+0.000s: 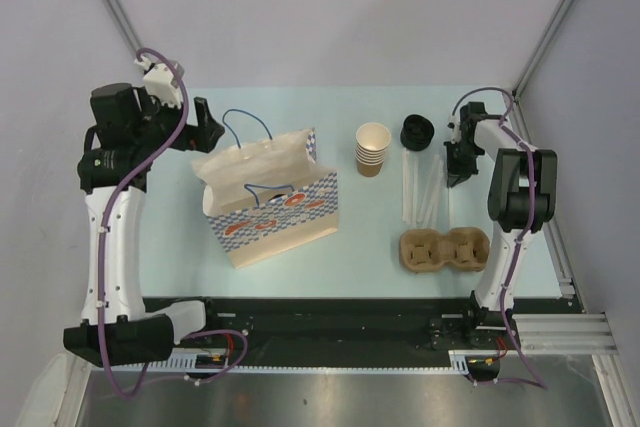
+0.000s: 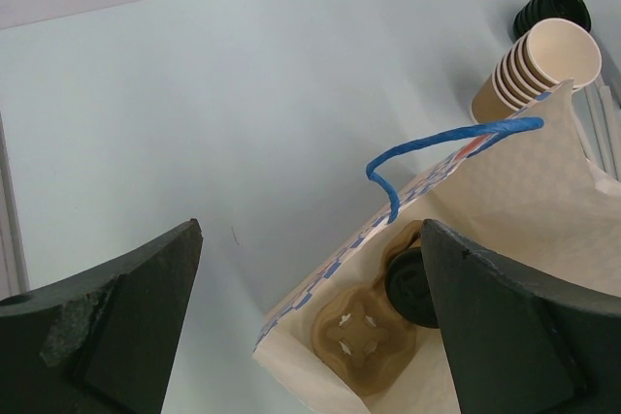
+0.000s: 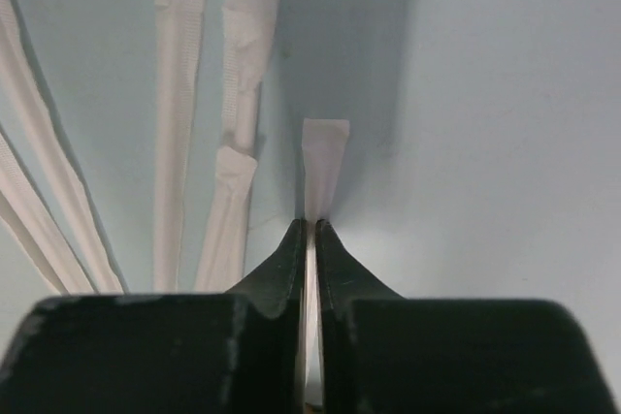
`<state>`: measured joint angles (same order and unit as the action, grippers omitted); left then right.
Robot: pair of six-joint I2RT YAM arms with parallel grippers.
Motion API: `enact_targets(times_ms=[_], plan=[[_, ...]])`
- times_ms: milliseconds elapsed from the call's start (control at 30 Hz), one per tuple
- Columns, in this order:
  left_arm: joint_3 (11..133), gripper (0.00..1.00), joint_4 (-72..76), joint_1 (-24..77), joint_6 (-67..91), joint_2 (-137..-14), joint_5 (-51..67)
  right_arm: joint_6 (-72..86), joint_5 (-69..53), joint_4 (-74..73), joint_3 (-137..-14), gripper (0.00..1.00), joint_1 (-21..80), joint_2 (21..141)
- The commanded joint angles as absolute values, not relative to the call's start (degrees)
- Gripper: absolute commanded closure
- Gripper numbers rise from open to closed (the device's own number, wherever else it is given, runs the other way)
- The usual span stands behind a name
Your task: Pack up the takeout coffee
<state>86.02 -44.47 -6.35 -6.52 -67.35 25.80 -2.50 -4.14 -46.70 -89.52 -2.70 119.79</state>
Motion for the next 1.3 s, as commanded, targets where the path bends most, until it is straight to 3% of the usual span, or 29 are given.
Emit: enact_targets(times_ms=[0, 367, 567, 767, 967, 1100, 1267], plan=[[85.3, 0.0, -42.1, -6.8, -6.5, -67.7, 26.7, -2.3, -3.2, -48.0, -92.9, 1.0, -5.4, 117.2], [86.7, 0.0, -38.8, -6.7, -5.2, -69.2, 28.0, 2.9, -17.4, -48.2, -108.3, 1.0, -14.9, 110.0], [95.9, 0.0, -38.9, -6.7, -8.9, -70.9, 28.3, 13.3, -29.8, -38.8, -113.9, 1.0, -16.3, 101.3], [112.8, 0.01, -38.1, -6.8, -10.8, -76.6, 32.9, 24.8, -32.3, -15.8, -113.4, 1.0, -7.4, 92.6], [125.0, 0.02, -27.8, -4.0, 1.8, -83.5, 51.7, 32.3, -29.1, 6.1, -109.1, 1.0, 6.8, 88.2], [129.0, 0.04, -24.8, 4.7, 5.3, -86.7, 55.1, 33.3, -30.8, 12.5, -110.0, 1.0, 15.4, 88.4], [124.3, 0.13, -21.5, 11.7, 8.2, -86.4, 56.9, 32.3, -28.6, 11.5, -111.0, 1.0, 24.7, 88.4]])
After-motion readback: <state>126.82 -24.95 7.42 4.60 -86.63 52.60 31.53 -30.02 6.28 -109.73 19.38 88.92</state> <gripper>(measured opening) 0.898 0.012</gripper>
